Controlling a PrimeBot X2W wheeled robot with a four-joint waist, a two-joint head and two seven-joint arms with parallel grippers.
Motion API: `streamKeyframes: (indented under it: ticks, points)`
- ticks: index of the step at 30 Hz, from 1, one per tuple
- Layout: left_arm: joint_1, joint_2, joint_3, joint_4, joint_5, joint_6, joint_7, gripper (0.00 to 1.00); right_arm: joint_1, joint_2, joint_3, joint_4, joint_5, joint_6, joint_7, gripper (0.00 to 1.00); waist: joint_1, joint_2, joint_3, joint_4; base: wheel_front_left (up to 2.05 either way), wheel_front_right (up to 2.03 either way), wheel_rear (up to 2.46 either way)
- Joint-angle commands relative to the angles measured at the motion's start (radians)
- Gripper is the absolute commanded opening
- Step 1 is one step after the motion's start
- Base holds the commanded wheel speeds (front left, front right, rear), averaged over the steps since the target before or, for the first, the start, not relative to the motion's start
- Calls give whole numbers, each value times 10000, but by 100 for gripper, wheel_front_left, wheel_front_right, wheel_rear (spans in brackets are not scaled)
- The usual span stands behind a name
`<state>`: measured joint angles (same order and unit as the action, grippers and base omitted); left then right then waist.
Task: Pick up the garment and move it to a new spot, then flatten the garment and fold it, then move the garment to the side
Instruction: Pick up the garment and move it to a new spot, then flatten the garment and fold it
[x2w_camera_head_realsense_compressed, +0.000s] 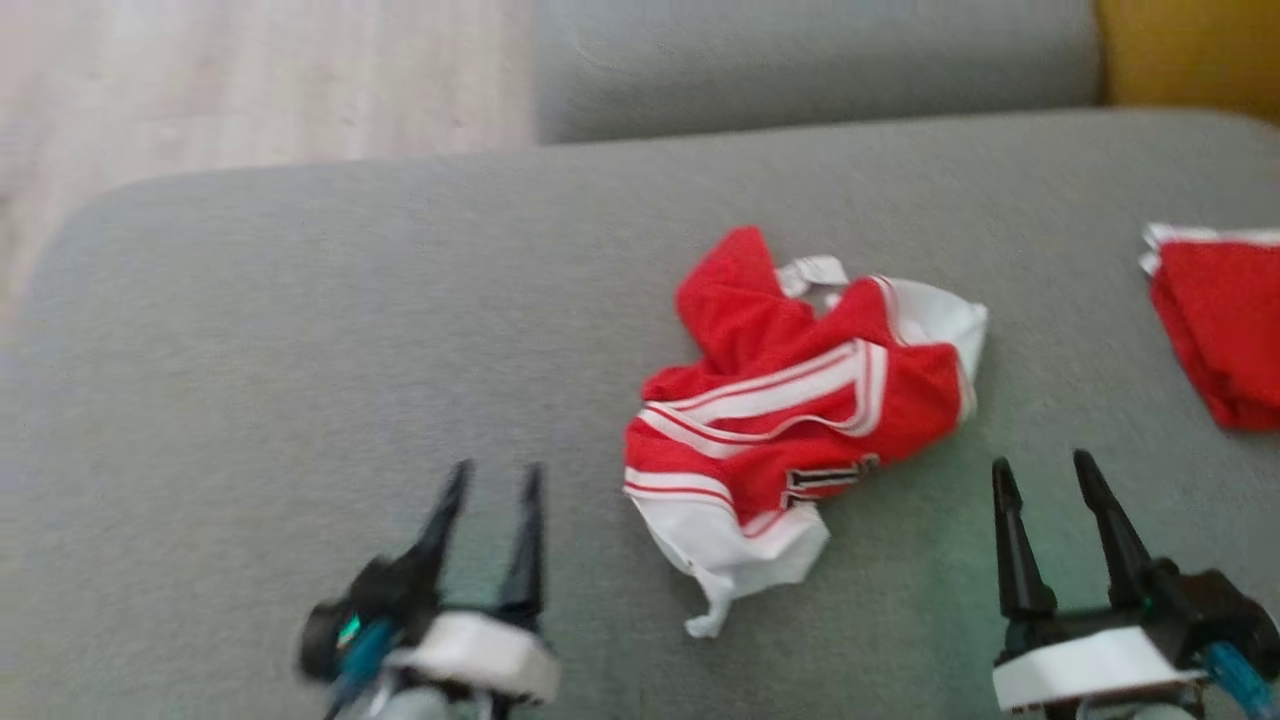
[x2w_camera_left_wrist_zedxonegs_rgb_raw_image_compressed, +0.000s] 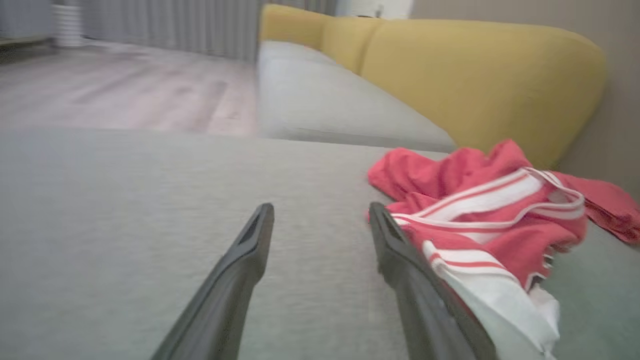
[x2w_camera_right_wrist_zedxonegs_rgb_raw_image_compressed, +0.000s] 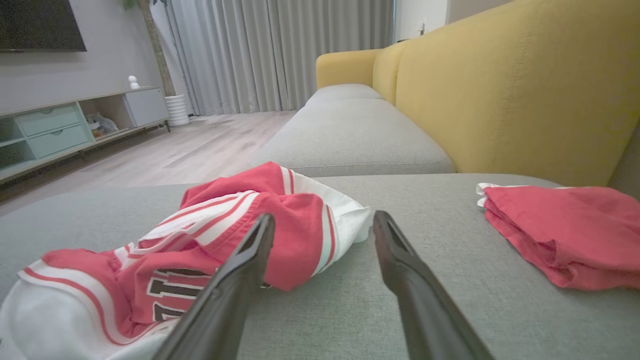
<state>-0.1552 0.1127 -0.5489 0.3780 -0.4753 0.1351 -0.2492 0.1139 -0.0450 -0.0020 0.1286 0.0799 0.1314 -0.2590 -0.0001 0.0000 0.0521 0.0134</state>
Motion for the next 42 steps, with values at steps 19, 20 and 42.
streamKeyframes:
  ticks: [19,20,42]
  points:
    - [2954,-385,2626,-3243,2954,-533,-125,100,408,-53,617,52,317,-7,-28,100,1,0,-1021,1023,0,0,0]
    - [2956,-407,2655,-3234,3018,-558,-125,100,415,-53,641,71,317,-7,-28,100,1,0,-1029,1001,0,0,0]
    - [3160,-610,3104,-3143,3474,-704,-126,100,556,-53,879,172,526,-7,-28,100,1,0,-1218,784,0,0,0]
